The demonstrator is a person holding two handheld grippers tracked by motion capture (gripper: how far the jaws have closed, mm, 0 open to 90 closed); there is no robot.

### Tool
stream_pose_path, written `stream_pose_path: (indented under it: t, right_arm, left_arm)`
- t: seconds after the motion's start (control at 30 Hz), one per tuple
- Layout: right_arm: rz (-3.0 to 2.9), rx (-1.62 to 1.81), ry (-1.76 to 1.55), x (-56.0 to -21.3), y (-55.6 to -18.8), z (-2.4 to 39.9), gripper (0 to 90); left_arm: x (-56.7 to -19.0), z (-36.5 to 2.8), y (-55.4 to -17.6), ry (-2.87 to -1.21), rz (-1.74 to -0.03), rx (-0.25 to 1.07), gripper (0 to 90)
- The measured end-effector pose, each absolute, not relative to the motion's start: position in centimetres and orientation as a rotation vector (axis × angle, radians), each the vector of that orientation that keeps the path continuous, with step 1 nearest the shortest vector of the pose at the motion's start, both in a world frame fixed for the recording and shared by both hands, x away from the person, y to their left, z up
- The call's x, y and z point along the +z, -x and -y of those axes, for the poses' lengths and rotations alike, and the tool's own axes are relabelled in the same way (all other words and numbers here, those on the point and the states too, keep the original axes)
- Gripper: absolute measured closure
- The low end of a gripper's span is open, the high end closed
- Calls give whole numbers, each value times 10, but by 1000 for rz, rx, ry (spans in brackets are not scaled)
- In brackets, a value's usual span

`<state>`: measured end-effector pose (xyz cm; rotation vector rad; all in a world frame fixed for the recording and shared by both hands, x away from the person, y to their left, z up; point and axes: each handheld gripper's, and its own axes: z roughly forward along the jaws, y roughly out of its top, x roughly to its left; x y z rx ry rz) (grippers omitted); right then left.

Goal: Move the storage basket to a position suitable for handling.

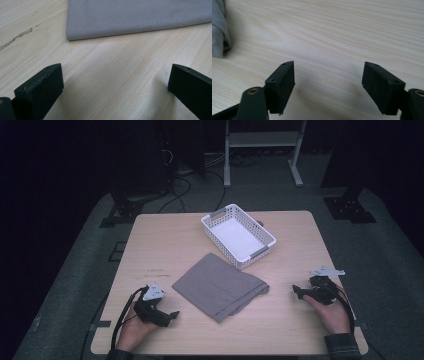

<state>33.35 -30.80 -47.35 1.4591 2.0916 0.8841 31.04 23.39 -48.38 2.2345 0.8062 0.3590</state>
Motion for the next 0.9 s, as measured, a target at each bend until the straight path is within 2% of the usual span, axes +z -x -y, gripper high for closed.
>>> stream_pose_path:
  t: [0.23,0.9]
  right_arm:
    - [-2105,905,-1442,-463,-338,303,295]
    - [-2152,929,-1382,-436,-360,288,305]
  left_arm:
    - [-484,-234,-311,-2236,-803,358,0]
    - [-484,-234,-311,-2238,-799,356,0]
